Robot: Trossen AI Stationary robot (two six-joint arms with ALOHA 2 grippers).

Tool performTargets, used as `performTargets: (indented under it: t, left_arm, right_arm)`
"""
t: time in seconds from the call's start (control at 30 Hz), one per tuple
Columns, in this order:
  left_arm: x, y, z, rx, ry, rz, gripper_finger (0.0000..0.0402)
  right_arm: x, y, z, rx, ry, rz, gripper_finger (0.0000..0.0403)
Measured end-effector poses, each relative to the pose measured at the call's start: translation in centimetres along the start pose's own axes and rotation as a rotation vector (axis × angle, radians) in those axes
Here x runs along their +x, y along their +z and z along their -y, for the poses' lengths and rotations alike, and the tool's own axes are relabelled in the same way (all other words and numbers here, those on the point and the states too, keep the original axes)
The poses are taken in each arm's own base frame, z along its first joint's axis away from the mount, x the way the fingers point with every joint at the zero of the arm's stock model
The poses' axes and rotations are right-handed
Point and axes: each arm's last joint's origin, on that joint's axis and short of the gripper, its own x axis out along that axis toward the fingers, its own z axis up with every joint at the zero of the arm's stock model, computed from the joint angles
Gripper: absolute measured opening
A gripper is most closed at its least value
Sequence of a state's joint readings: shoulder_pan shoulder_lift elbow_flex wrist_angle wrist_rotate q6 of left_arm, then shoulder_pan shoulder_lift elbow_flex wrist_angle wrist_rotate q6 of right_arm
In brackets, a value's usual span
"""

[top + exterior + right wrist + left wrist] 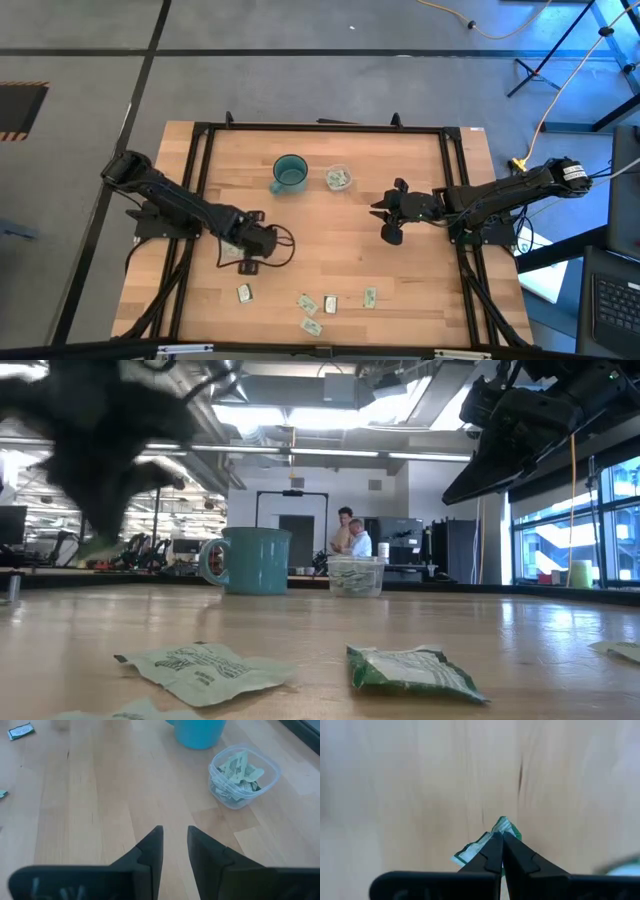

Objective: Pick and place items into bin
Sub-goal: Put the green stevia packet into the transparent bin

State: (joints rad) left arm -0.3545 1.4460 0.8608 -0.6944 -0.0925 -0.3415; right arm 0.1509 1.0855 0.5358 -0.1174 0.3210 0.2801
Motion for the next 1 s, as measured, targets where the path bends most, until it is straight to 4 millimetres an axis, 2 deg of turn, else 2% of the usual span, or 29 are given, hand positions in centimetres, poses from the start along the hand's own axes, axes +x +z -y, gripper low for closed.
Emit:
performTargets:
  t: [0.2, 0.37, 0.47, 0.57, 0.67, 0.83, 1.0]
  left_arm:
    - [-4.5, 6.2, -1.5, 0.030, 0.068, 0.343, 0.0003]
    - [-7.8, 9.7, -5.0, 0.041, 0.173, 0.540, 0.0003]
    - [-8.6, 11.3, -7.7, 0.063, 0.209, 0.598, 0.0003]
    - [-8.1, 12.7, -10.2, 0.085, 0.214, 0.615, 0.0003]
    - [-6.8, 13.9, -12.5, 0.090, 0.234, 0.581, 0.0003]
    - [-3.4, 15.7, -16.5, 0.094, 0.290, 0.486, 0.0003]
    - [0.4, 16.7, -19.7, 0.078, 0.311, 0.398, 0.0003]
  right_arm:
    - [0.0, 0.0, 0.0, -0.003, 0.001, 0.003, 0.0092]
    - [0.0, 0.0, 0.0, -0.001, 0.001, 0.004, 0.0092]
    - [0.0, 0.1, 0.0, 0.000, 0.001, 0.005, 0.0092]
    - [0.0, 0.1, 0.0, 0.003, 0.004, 0.014, 0.0092]
    - [0.0, 0.2, -0.1, -0.010, 0.006, 0.024, 0.0092]
    - [0.0, 0.2, -0.1, -0.016, 0.006, 0.023, 0.0092]
    - [0.0, 0.2, -0.1, -0.016, 0.006, 0.022, 0.0092]
